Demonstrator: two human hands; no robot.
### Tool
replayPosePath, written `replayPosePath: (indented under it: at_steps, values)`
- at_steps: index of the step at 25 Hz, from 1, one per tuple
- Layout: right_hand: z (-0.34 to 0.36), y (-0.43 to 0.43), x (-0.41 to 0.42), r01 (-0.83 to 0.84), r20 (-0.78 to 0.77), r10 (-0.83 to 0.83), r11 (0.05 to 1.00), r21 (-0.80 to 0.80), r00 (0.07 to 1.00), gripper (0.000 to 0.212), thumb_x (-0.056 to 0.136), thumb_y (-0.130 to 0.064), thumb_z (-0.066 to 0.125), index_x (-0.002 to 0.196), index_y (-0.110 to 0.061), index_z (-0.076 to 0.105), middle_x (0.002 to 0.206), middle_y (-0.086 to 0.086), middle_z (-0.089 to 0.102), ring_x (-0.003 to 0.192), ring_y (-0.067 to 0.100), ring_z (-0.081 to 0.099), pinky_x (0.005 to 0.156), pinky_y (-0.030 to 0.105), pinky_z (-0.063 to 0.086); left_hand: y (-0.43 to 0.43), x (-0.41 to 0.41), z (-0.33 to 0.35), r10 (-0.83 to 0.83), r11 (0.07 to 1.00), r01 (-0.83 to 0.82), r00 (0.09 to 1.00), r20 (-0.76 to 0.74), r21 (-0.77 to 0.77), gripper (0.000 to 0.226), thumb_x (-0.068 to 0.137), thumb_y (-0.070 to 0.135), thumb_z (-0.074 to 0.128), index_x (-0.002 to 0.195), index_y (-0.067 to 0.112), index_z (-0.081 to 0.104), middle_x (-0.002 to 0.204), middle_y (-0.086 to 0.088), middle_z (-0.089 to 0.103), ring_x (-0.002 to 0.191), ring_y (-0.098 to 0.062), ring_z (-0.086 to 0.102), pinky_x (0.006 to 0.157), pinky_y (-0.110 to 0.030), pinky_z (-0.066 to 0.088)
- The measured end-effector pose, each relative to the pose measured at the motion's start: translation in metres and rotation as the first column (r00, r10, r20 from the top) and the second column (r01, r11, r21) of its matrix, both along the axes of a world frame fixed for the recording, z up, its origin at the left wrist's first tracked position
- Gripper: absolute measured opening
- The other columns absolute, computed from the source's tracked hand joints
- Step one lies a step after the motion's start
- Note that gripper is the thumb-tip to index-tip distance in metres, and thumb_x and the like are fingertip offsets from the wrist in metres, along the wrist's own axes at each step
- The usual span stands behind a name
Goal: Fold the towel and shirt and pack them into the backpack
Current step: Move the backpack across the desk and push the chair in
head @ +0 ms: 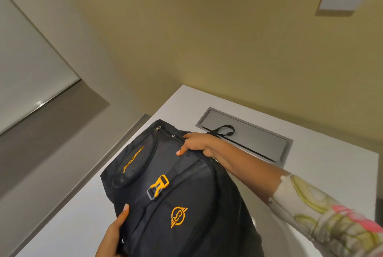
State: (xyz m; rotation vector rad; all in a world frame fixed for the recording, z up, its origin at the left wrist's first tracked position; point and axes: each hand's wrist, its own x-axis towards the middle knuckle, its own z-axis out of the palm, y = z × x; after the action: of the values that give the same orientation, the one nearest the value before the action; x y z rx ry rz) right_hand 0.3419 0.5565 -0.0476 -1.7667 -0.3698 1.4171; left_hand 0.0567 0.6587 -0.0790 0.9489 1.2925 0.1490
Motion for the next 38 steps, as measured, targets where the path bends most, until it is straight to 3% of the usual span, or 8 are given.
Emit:
replayPosePath:
  at_steps: [2,4,7,14,20,27,32,38]
  values:
    - [0.015,-0.006,0.022,-0.031,0.074,0.030,0.999,0.012,0.997,0.063,0.087,-0.005,0.068,0.144,-0.008,0.040,0.141,0.016,0.048,0.125,0.037,0.050,0.095,0.046,0.050,-0.009,0.021,-0.008,0.062,0.996,-0.064,0.998,-0.032,-0.058,0.067,0.086,0.044,0.066,0.139,0.007,0.050,0.140,-0.017,0.052,0.123,-0.042,0.053,0.106,-0.054,0.041]
    - [0.028,-0.012,0.049,-0.052,0.139,0.048,0.998,0.022,0.989,0.068,0.086,-0.004,0.068,0.147,-0.012,0.038,0.143,0.013,0.047,0.126,0.035,0.050,0.098,0.048,0.049,-0.017,0.032,-0.014,0.065,0.991,-0.055,0.995,0.081,-0.121,0.061,0.081,0.047,0.070,0.131,0.015,0.058,0.128,-0.009,0.064,0.112,-0.040,0.061,0.099,-0.058,0.046]
    - [0.042,-0.025,0.096,-0.078,0.216,0.067,0.996,0.042,0.974,0.067,0.084,0.000,0.068,0.145,-0.016,0.043,0.136,0.013,0.055,0.119,0.033,0.056,0.098,0.051,0.050,-0.040,0.073,-0.012,-0.011,0.996,0.032,0.969,0.247,-0.078,0.045,0.086,0.044,0.065,0.127,0.024,0.062,0.123,0.002,0.068,0.113,-0.032,0.063,0.098,-0.055,0.047]
    - [0.053,-0.068,0.213,-0.103,0.337,0.085,0.994,0.034,0.938,0.069,0.084,0.003,0.066,0.144,-0.023,0.045,0.135,0.008,0.057,0.121,0.031,0.056,0.101,0.047,0.048,-0.106,0.192,-0.024,0.041,0.999,-0.026,0.917,0.396,-0.041,0.036,0.089,0.021,0.065,0.123,0.016,0.057,0.124,-0.001,0.066,0.116,-0.030,0.061,0.092,-0.048,0.047]
    - [0.000,-0.101,0.278,-0.016,0.287,0.018,1.000,-0.008,0.958,0.068,0.084,0.007,0.063,0.143,-0.023,0.047,0.138,0.007,0.056,0.122,0.029,0.056,0.104,0.044,0.046,-0.118,0.256,-0.045,0.011,1.000,-0.004,0.926,0.377,-0.019,0.039,0.089,0.011,0.065,0.125,0.010,0.051,0.114,0.001,0.069,0.105,-0.026,0.065,0.086,-0.046,0.053]
    - [-0.008,-0.089,0.297,-0.067,0.341,0.110,0.988,-0.136,0.934,0.065,0.085,0.000,0.068,0.143,-0.023,0.048,0.139,0.008,0.055,0.124,0.032,0.053,0.107,0.043,0.043,-0.101,0.271,-0.062,-0.089,0.993,0.074,0.981,0.172,0.089,0.057,0.082,0.029,0.075,0.130,0.012,0.048,0.127,-0.004,0.059,0.113,-0.031,0.059,0.101,-0.053,0.048]
    - [0.001,-0.084,0.286,-0.058,0.627,0.289,0.930,-0.362,0.724,0.065,0.089,-0.021,0.070,0.147,-0.022,0.042,0.147,0.006,0.045,0.134,0.029,0.043,0.112,0.036,0.033,-0.110,0.280,-0.053,-0.168,0.970,0.149,0.982,0.085,0.191,0.073,0.081,0.044,0.073,0.138,0.013,0.041,0.135,-0.004,0.052,0.122,-0.030,0.052,0.105,-0.052,0.044]
    - [-0.021,-0.102,0.249,0.125,0.838,0.223,0.938,-0.324,0.498,0.049,0.098,-0.040,0.050,0.146,-0.035,0.038,0.143,0.007,0.050,0.129,0.032,0.047,0.105,0.043,0.038,-0.143,0.281,-0.034,-0.258,0.834,0.281,0.959,-0.115,0.475,0.087,0.077,0.046,0.076,0.142,0.009,0.030,0.143,-0.009,0.044,0.130,-0.033,0.045,0.110,-0.055,0.034]
